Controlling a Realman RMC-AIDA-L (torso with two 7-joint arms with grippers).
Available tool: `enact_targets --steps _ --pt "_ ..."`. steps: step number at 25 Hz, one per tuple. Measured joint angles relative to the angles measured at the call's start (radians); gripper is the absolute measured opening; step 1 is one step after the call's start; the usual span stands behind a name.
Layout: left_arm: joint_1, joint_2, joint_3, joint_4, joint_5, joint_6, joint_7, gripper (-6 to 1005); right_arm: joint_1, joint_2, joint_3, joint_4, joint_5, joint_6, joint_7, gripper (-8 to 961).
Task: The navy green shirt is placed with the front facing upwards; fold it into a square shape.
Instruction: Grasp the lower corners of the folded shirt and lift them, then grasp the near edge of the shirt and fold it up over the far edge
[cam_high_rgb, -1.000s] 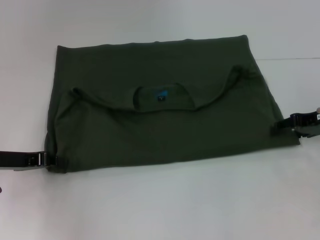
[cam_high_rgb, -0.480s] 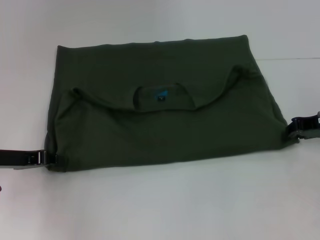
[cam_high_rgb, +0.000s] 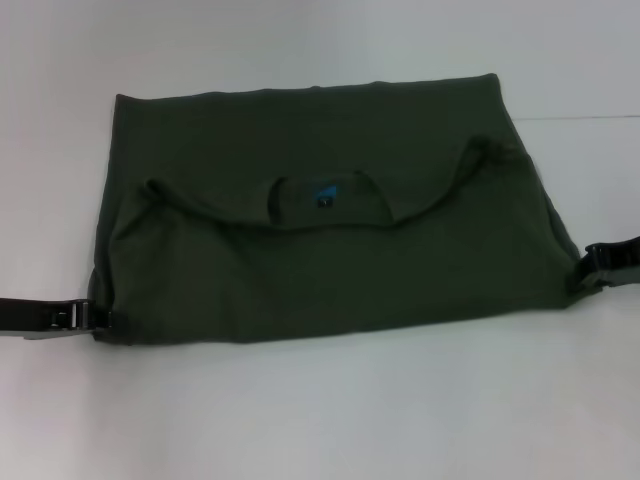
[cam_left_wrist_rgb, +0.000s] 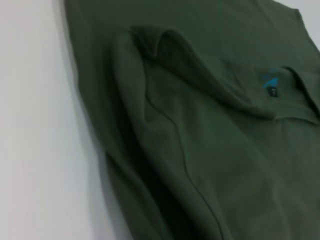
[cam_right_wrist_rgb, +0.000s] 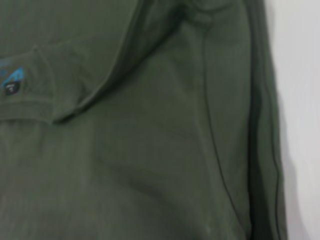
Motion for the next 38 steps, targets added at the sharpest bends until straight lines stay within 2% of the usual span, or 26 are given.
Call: enact_targets --steps 6,10,18,23,27,31,38 --pt "-0.005 0.027 -0.017 0.052 0.075 0.157 -0.018 45 -0.008 -0.011 -0.005 -0.05 -0.006 -0.184 -0.05 77" --pt "-0.013 0.035 -0.018 0.08 0.154 0.301 -0.017 41 -0.022 -0.011 -0.006 -0.081 -0.032 -0.34 -0.098 77" --pt "-0.032 0.046 -0.009 0.088 0.238 0.554 0.02 40 -0.037 0.011 -0.012 -0.09 -0.131 -0.569 -0.237 77" --pt "-0.034 0.047 0.007 0.086 0.282 0.606 0.037 40 -0.059 0.028 -0.07 -0.09 -0.151 -0.616 -0.278 77" --pt "-0.018 0.034 0.047 0.086 0.292 0.627 0.066 40 -0.076 0.035 -0.118 -0.09 -0.153 -0.624 -0.287 77" --pt "-0.009 0.025 0.065 0.085 0.291 0.634 0.079 40 -0.078 0.036 -0.119 -0.087 -0.152 -0.626 -0.303 77" --pt "-0.016 0.03 0.041 0.085 0.283 0.635 0.085 40 -0.074 0.036 -0.092 -0.087 -0.145 -0.623 -0.323 77"
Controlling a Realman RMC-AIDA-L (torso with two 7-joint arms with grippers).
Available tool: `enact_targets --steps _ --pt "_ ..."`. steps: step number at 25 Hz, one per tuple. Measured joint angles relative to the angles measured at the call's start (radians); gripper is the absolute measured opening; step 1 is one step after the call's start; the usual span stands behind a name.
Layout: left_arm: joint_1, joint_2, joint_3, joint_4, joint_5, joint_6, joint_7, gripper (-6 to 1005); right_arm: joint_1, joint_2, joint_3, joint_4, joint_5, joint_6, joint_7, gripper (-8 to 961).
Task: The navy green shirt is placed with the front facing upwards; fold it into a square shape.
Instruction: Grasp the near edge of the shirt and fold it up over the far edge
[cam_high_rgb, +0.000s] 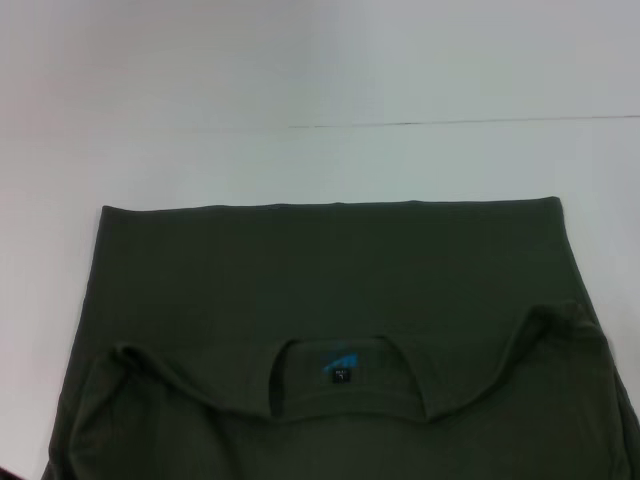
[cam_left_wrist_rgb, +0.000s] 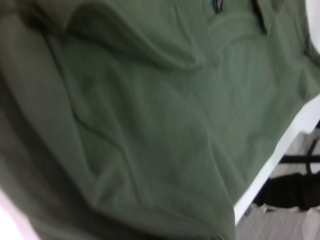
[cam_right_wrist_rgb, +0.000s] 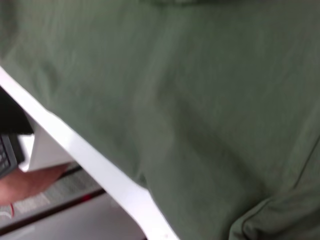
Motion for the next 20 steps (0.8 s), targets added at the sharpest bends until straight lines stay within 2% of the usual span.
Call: enact_targets --steps 3,4,5,11,16,20 --pt "-0.011 0.008 -0.032 0.0 -0.003 0.0 0.001 40 0.006 -0.008 0.071 -0.003 0.003 -0.002 -0.019 78" --pt "-0.027 0.022 -0.076 0.0 -0.017 0.0 0.003 40 0.008 -0.013 0.103 -0.003 0.005 -0.005 -0.025 78" --pt "-0.03 0.025 -0.087 -0.001 -0.022 0.0 0.004 40 0.009 -0.018 0.13 -0.003 0.009 -0.009 -0.03 78" --pt "-0.061 0.061 -0.223 -0.004 -0.063 -0.006 0.016 41 0.01 -0.072 0.298 -0.004 0.093 -0.005 -0.038 78" --pt "-0.073 0.073 -0.298 -0.005 -0.133 -0.055 0.002 41 0.011 -0.087 0.403 -0.005 0.158 0.044 -0.018 78" --pt "-0.071 0.074 -0.359 -0.015 -0.208 -0.118 -0.018 41 0.006 -0.094 0.435 -0.003 0.236 0.123 0.019 78"
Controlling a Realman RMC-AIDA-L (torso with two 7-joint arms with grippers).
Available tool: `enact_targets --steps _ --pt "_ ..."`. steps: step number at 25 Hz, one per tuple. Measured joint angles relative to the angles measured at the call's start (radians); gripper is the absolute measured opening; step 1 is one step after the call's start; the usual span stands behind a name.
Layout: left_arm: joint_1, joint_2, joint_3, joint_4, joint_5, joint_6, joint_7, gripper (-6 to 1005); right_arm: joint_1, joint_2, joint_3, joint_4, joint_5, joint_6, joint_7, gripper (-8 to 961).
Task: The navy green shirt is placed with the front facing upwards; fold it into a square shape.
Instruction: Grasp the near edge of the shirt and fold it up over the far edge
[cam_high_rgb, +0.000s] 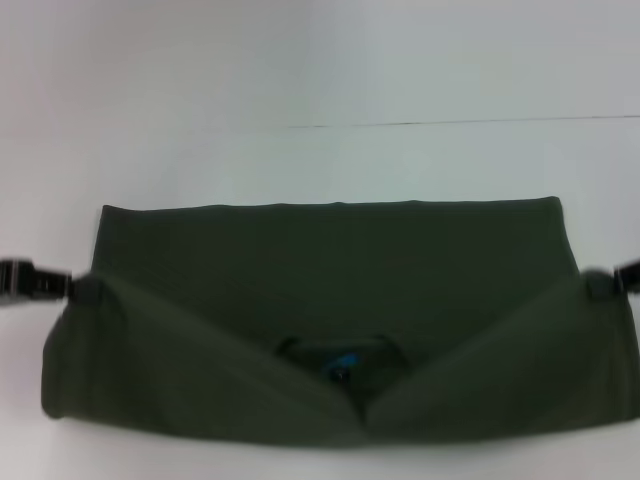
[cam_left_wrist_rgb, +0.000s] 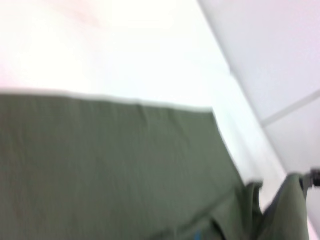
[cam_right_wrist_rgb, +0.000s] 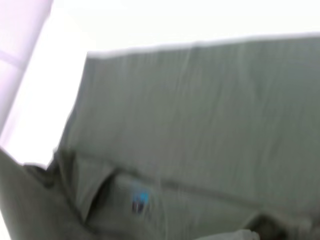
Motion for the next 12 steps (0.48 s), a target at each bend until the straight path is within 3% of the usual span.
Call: enact_targets --steps 8,12 --pt "0.037 -0.02 -0.011 -0.099 -0.21 -0.222 -0.003 41 -0.016 0.009 0.01 0.058 0.126 0.275 0.045 78" --pt "0.041 -0.039 -0.01 -0.144 -0.238 -0.307 0.007 41 -0.021 0.041 0.006 0.09 0.194 0.429 0.029 78"
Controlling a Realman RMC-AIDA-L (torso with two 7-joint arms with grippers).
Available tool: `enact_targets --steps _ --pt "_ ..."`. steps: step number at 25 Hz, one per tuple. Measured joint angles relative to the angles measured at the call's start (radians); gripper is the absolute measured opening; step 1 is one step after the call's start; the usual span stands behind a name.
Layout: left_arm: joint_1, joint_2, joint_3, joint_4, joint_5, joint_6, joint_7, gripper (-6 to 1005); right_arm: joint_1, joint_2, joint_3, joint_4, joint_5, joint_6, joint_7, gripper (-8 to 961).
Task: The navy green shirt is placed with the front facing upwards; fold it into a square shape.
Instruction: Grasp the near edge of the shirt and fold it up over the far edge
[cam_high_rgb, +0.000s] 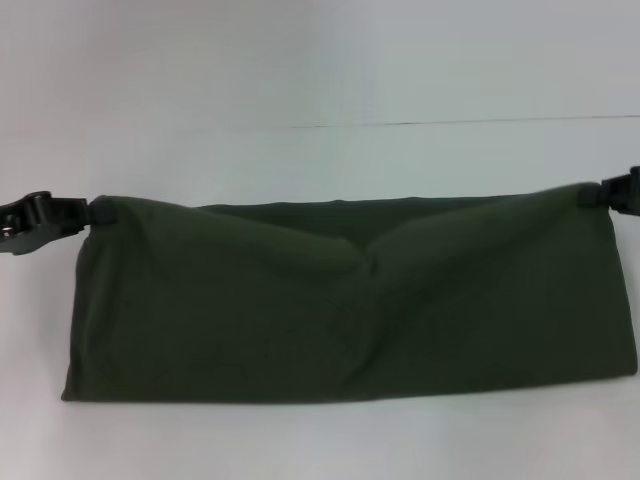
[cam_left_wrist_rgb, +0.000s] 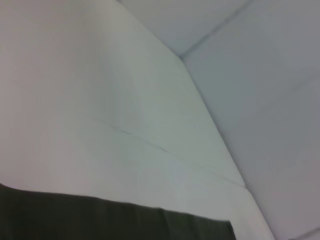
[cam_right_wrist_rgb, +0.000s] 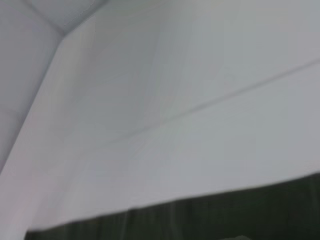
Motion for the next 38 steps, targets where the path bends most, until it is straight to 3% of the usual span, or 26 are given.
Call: enact_targets --steps 1,2,3,11,16,27,38 --pt "0.002 -0.01 0.0 -0.007 -0.008 -0.028 0.002 41 -0.001 0.012 0.0 0.001 0.009 0.027 -0.008 78" --pt "0.003 -0.022 -0.001 -0.008 -0.018 -0.06 0.003 38 -0.003 0.036 0.0 0.001 0.031 0.097 -0.033 78" --pt "0.005 -0.035 0.001 -0.01 -0.027 -0.093 0.005 36 -0.003 0.036 0.0 0.001 0.031 0.097 -0.033 78" --pt "0.01 -0.114 0.007 -0.014 -0.086 -0.327 0.048 36 0.003 0.119 -0.009 0.03 0.083 0.36 -0.114 78" --pt "0.01 -0.135 0.008 -0.034 -0.091 -0.415 0.078 37 0.019 0.132 -0.044 0.084 0.084 0.489 -0.124 78" --pt "-0.008 -0.147 0.008 -0.114 -0.149 -0.542 0.157 37 0.052 0.173 -0.099 0.096 0.085 0.636 -0.137 77" --pt "-0.018 -0.184 0.01 -0.12 -0.196 -0.632 0.228 39 0.071 0.186 -0.1 0.114 0.101 0.693 -0.149 75"
